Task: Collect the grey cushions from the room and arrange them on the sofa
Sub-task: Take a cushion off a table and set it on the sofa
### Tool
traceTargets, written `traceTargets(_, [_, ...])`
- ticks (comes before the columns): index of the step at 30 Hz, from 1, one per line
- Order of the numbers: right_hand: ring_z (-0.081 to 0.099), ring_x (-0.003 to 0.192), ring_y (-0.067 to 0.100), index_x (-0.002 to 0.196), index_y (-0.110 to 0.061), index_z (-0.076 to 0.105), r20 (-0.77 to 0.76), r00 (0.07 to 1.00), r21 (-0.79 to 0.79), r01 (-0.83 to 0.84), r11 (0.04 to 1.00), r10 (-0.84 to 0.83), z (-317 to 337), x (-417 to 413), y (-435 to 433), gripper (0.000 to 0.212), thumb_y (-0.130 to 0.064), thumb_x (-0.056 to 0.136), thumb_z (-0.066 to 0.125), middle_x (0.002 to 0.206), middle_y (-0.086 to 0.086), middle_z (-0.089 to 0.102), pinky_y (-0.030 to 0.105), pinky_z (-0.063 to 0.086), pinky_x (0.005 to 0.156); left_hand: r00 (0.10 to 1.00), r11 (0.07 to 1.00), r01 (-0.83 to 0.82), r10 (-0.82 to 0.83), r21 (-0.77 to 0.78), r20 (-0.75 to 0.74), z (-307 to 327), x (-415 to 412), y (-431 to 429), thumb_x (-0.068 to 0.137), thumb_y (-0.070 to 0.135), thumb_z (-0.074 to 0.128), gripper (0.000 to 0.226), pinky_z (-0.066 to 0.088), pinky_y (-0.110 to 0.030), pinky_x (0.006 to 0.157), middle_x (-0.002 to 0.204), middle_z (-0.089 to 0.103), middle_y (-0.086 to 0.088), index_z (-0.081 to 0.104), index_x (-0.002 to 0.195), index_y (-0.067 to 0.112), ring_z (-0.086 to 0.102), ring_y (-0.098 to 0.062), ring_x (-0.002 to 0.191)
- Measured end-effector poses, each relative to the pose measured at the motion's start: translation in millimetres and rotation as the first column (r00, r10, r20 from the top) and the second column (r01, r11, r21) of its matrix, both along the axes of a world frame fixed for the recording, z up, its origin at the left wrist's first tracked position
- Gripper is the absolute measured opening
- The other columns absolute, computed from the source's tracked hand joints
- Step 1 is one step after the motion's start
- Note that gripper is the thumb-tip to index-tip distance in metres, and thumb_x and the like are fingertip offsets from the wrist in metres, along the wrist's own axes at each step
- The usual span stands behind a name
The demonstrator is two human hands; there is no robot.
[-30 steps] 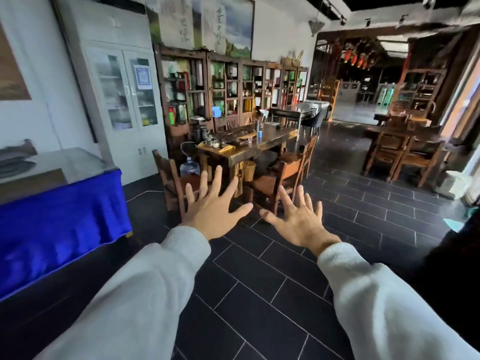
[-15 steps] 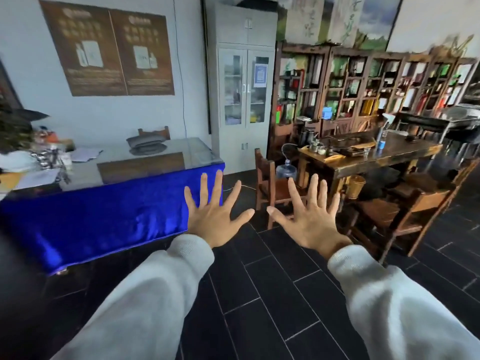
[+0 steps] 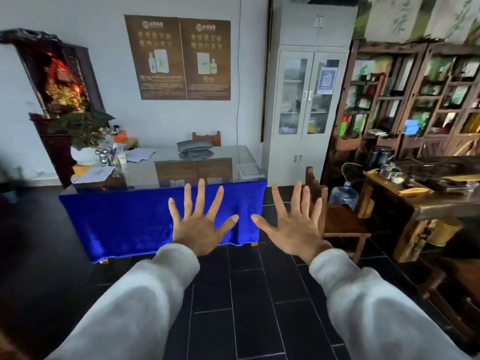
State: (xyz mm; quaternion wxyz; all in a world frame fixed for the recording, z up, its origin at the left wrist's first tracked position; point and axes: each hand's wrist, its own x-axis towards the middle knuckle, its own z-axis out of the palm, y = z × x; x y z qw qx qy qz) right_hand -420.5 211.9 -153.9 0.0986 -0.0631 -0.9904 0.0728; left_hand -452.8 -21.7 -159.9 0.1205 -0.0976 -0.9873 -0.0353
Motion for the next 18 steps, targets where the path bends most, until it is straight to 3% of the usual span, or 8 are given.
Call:
traceTargets(8, [-0.033, 0.152, 0.041, 0.147, -0.042, -0.039, -0.003, 0.995, 0.023, -0.097, 0.995, 0.097, -26, -142, -11, 0.099, -0.100, 0.074, -0.005, 0.164, 0.021, -0.038, 0.065, -0.023, 0.115, 0.990, 0.992, -0.122, 0.122, 0.005, 0.067, -20, -119, -22, 0.078, 0.093, -0.007, 0.088, -0.008, -0.070, 0.123, 0.165, -0.043, 0.002, -0.035, 0.151, 0.052, -0.032, -0.034, 0.156])
traceTargets(11, [-0.029, 0.153, 0.042, 0.155, -0.041, -0.031, 0.039, 0.993, 0.040, -0.115, 0.993, 0.114, -38, -204, -21, 0.106, -0.101, 0.072, -0.003, 0.165, 0.021, -0.035, 0.066, -0.023, 0.115, 0.985, 0.990, -0.136, 0.132, 0.031, 0.110, -23, -178, -33, 0.078, 0.093, -0.005, 0.086, -0.010, -0.070, 0.122, 0.170, -0.037, 0.000, -0.035, 0.147, 0.053, -0.030, -0.035, 0.157])
traceTargets(15, [-0.028, 0.154, 0.042, 0.163, -0.040, -0.016, 0.103, 0.987, 0.018, -0.127, 0.992, 0.124, -40, -295, -32, 0.110, -0.101, 0.074, 0.006, 0.166, 0.020, -0.033, 0.065, -0.023, 0.115, 0.981, 0.986, -0.144, 0.133, 0.079, 0.138, -16, -268, -49, 0.086, 0.090, 0.004, 0.086, -0.011, -0.069, 0.122, 0.172, -0.031, 0.000, -0.021, 0.159, 0.052, -0.026, -0.035, 0.158])
traceTargets(18, [-0.025, 0.155, 0.043, 0.164, -0.039, -0.013, 0.114, 0.986, 0.018, -0.125, 0.992, 0.122, -30, -369, -41, 0.115, -0.102, 0.069, 0.000, 0.167, 0.020, -0.031, 0.067, -0.018, 0.119, 0.974, 0.976, -0.166, 0.141, 0.138, 0.177, -6, -342, -60, 0.091, 0.088, 0.011, 0.083, -0.011, -0.069, 0.121, 0.173, -0.028, 0.002, -0.014, 0.162, 0.053, -0.024, -0.035, 0.159])
